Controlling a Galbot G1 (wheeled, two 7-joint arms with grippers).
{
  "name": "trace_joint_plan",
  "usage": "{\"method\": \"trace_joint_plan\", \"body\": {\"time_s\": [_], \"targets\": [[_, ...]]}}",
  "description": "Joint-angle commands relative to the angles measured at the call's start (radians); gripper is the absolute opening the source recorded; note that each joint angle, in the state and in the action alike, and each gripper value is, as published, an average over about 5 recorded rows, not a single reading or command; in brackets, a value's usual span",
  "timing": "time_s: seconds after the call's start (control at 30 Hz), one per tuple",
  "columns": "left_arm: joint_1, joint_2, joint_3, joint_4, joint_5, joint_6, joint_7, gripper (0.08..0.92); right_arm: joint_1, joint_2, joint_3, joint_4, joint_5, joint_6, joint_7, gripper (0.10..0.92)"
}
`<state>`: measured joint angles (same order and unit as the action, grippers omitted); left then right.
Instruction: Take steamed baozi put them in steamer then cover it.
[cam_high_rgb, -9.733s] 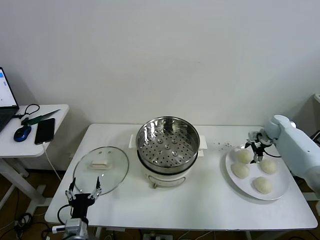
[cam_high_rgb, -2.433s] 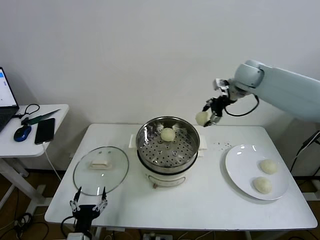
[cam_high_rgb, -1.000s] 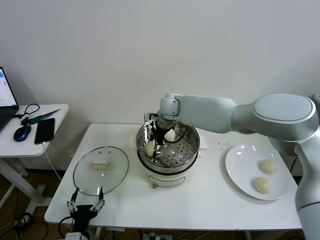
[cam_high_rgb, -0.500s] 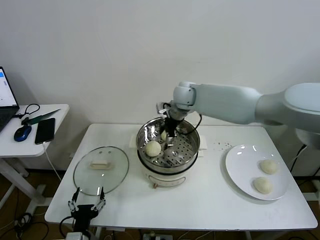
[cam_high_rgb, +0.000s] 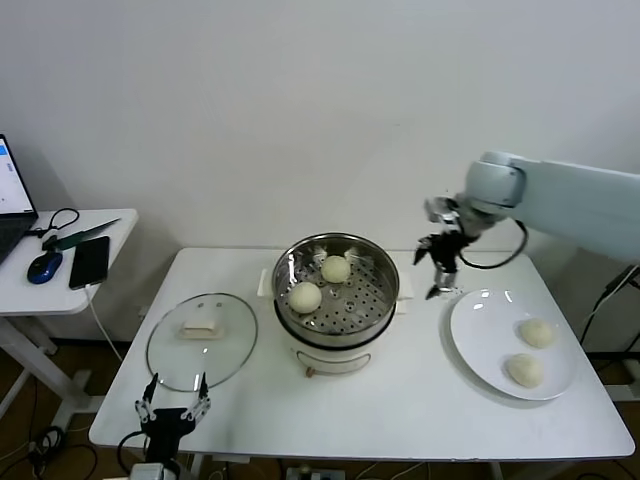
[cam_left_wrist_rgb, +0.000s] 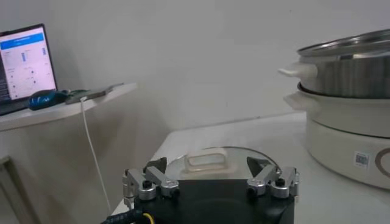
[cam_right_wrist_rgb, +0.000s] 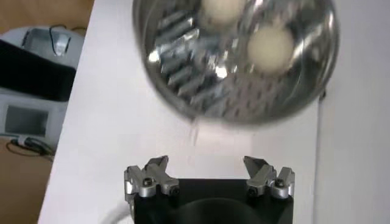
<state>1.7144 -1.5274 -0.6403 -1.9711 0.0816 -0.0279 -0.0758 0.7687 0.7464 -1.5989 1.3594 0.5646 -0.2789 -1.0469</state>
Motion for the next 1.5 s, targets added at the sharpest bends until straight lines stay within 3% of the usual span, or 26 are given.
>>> {"method": "trace_joint_plan", "body": {"time_s": [0.03, 0.5, 0.97, 1.5], "targets": [[0.004, 0.0, 0.003, -0.003, 0.005, 0.002, 0.002, 0.823, -0.232, -0.364, 0.126, 0.083, -0.263, 0.026, -0.017, 0.823], [0.037, -0.018, 0.0, -0.007, 0.036, 0.001, 0.0, 0.823, -0.733, -0.37, 0.571, -0.124, -0.506, 0.11, -0.055, 0.823], [0.048, -0.03, 0.004, 0.001, 0.059, -0.001, -0.002, 0.823, -0.798, -0.254, 0.658, -0.253, -0.571, 0.143, -0.063, 0.823], [0.049, -0.031, 0.004, 0.009, 0.062, -0.004, -0.004, 0.823, -0.781, -0.227, 0.646, -0.27, -0.584, 0.159, -0.085, 0.805]]}}
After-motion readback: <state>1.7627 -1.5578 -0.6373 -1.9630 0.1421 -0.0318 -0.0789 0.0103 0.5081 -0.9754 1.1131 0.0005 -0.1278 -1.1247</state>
